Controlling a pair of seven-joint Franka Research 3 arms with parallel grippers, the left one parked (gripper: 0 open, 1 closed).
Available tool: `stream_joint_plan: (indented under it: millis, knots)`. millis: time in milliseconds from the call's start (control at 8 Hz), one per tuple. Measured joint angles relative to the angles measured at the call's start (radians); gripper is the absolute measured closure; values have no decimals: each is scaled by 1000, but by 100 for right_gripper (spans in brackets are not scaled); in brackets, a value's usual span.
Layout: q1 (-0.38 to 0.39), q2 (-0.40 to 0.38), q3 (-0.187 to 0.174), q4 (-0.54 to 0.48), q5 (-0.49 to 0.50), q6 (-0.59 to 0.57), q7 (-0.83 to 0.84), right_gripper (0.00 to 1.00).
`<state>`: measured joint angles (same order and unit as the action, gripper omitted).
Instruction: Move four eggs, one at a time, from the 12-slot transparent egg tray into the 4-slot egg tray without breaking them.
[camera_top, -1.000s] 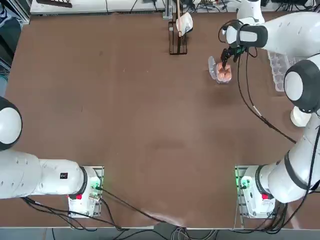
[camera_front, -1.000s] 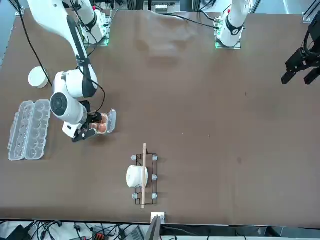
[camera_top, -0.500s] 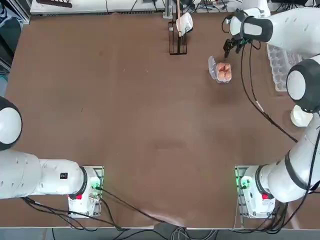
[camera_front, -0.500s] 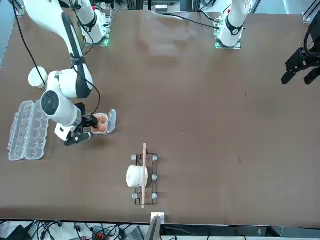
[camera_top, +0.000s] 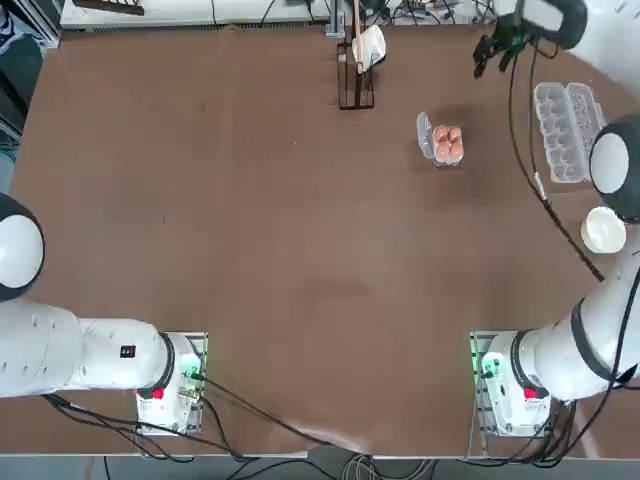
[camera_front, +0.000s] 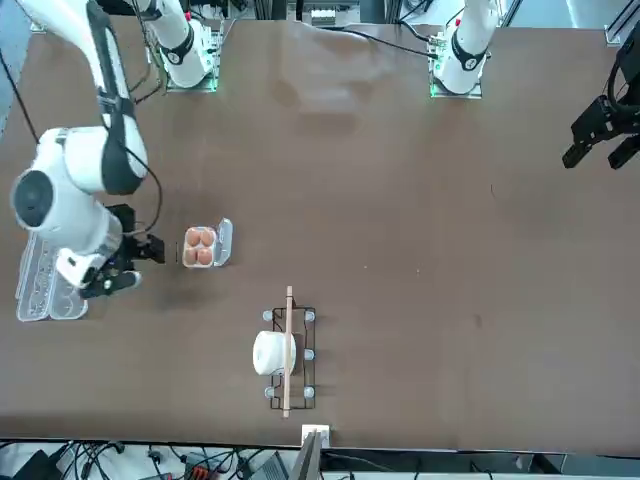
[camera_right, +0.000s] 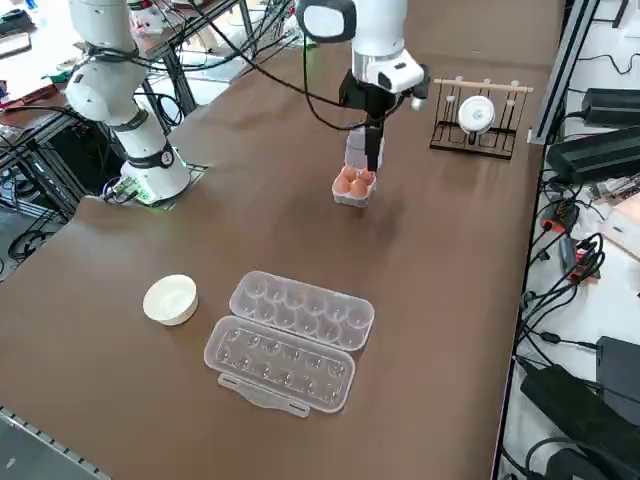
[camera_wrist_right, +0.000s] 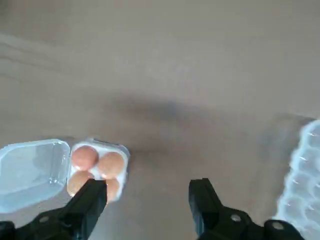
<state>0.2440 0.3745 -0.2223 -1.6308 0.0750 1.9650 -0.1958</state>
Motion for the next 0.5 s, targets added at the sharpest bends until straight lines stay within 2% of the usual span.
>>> stream_joint_plan:
  millis: [250, 500]
  knots:
    - [-34, -32, -1, 89, 38, -123, 12, 0]
    - [-36, -100, 0, 115, 45, -203, 98, 0]
